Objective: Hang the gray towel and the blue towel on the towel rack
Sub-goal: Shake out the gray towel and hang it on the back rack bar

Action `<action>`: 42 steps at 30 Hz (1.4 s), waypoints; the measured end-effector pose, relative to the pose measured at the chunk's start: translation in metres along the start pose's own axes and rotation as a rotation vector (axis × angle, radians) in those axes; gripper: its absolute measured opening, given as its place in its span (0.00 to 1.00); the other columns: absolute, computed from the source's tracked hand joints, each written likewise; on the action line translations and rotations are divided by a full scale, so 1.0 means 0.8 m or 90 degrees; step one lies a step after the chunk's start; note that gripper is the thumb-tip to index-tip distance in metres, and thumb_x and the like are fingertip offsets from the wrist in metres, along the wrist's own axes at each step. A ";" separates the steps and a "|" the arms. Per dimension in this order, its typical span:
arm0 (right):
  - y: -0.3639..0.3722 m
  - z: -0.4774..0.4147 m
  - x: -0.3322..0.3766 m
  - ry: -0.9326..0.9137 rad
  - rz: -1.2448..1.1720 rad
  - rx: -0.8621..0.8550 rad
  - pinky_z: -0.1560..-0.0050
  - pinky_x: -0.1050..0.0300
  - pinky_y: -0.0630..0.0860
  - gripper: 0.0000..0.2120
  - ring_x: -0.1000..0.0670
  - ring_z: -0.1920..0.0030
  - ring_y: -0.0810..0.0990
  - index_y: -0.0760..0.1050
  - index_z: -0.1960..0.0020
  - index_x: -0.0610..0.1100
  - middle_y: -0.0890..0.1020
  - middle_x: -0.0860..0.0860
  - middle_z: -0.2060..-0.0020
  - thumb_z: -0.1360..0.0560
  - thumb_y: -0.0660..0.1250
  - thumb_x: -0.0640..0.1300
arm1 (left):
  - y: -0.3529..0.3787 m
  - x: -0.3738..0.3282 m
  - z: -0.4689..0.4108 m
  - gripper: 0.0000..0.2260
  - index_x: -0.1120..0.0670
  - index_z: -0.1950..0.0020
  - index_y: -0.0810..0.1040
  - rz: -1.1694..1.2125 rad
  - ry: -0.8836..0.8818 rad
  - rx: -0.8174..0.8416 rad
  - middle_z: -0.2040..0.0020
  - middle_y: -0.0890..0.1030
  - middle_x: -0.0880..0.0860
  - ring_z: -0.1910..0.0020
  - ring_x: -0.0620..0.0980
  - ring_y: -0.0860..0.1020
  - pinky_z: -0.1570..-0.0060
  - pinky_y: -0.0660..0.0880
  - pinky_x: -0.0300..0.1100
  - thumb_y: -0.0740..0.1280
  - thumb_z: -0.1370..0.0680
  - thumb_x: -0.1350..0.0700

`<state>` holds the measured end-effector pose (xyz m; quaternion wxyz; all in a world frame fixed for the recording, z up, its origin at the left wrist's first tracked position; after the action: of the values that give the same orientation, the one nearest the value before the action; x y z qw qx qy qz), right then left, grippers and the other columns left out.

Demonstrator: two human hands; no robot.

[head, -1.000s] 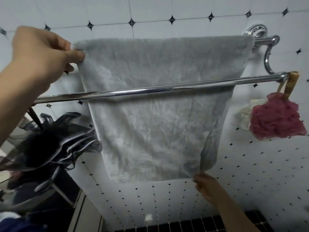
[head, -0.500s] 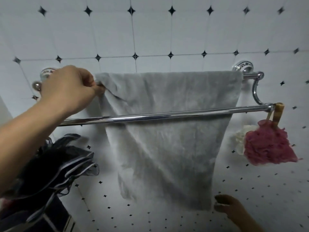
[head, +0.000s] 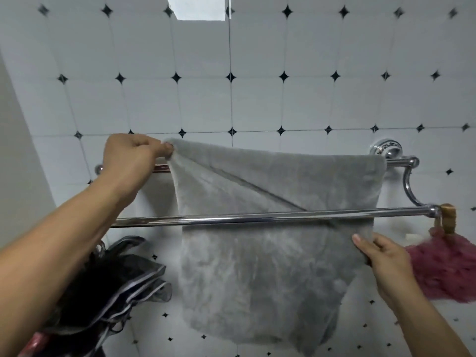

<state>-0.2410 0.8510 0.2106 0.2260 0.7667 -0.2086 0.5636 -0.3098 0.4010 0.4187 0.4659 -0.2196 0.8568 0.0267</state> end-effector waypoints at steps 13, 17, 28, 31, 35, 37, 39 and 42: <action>0.025 -0.005 0.084 -0.073 -0.088 -0.001 0.59 0.62 0.81 0.04 0.57 0.62 0.84 0.80 0.57 0.45 0.86 0.52 0.63 0.23 0.69 0.40 | 0.052 -0.038 0.027 0.13 0.54 0.48 0.84 -0.323 0.447 0.218 0.49 0.82 0.52 0.52 0.55 0.80 0.52 0.72 0.46 0.66 0.25 0.68; 0.004 0.022 0.094 -0.067 0.449 0.069 0.61 0.57 0.75 0.12 0.52 0.62 0.84 0.77 0.64 0.49 0.85 0.52 0.65 0.26 0.71 0.55 | 0.042 -0.028 0.018 0.07 0.51 0.48 0.85 -0.324 0.411 0.275 0.53 0.82 0.49 0.54 0.51 0.79 0.51 0.73 0.44 0.70 0.23 0.59; 0.108 -0.011 0.289 -0.446 0.602 0.197 0.51 0.51 0.75 0.07 0.51 0.56 0.80 0.82 0.52 0.53 0.83 0.56 0.57 0.28 0.72 0.54 | 0.022 -0.012 -0.016 0.03 0.56 0.62 0.85 -0.128 0.112 0.289 0.61 0.86 0.57 0.57 0.54 0.84 0.49 0.80 0.47 0.76 0.29 0.59; 0.146 -0.034 0.273 -0.465 0.694 0.308 0.56 0.56 0.70 0.02 0.51 0.56 0.77 0.81 0.55 0.50 0.80 0.58 0.61 0.25 0.70 0.47 | 0.019 -0.011 -0.017 0.03 0.58 0.62 0.84 -0.098 0.082 0.298 0.59 0.85 0.61 0.57 0.57 0.83 0.44 0.78 0.57 0.76 0.29 0.61; 0.143 -0.060 0.282 -0.451 0.663 0.342 0.61 0.64 0.66 0.09 0.60 0.59 0.74 0.75 0.60 0.56 0.78 0.61 0.62 0.23 0.67 0.45 | 0.017 -0.015 -0.021 0.04 0.55 0.63 0.84 -0.085 0.087 0.295 0.62 0.86 0.56 0.62 0.49 0.81 0.50 0.78 0.54 0.76 0.30 0.62; 0.140 -0.078 0.290 -0.407 0.579 0.317 0.61 0.70 0.67 0.09 0.62 0.60 0.75 0.75 0.60 0.54 0.79 0.60 0.61 0.22 0.66 0.44 | 0.020 -0.020 -0.026 0.04 0.54 0.64 0.84 -0.058 0.097 0.270 0.64 0.86 0.51 0.63 0.44 0.81 0.54 0.76 0.40 0.75 0.29 0.61; 0.143 -0.090 0.281 -0.360 0.637 0.310 0.57 0.61 0.67 0.07 0.55 0.57 0.75 0.76 0.57 0.50 0.77 0.60 0.60 0.21 0.64 0.44 | 0.030 -0.022 -0.030 0.04 0.54 0.63 0.84 -0.059 0.097 0.227 0.64 0.85 0.50 0.63 0.45 0.79 0.57 0.74 0.38 0.75 0.28 0.58; 0.142 -0.098 0.268 -0.323 0.707 0.284 0.57 0.56 0.65 0.07 0.50 0.54 0.76 0.77 0.57 0.46 0.77 0.61 0.62 0.22 0.64 0.44 | 0.044 -0.020 -0.024 0.03 0.52 0.60 0.83 -0.095 0.098 0.217 0.69 0.82 0.45 0.69 0.42 0.76 0.67 0.71 0.32 0.73 0.26 0.55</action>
<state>-0.3074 0.7906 0.4490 -0.3198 0.6825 -0.4988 0.4279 -0.3312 0.4338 0.4371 0.4303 -0.2019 0.8632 -0.1703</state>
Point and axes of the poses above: each hand's wrist, its own z-axis away from the middle knuckle, its own y-axis out of the palm, x = y × z, the point moved 5 cm from there along -z, towards the middle knuckle
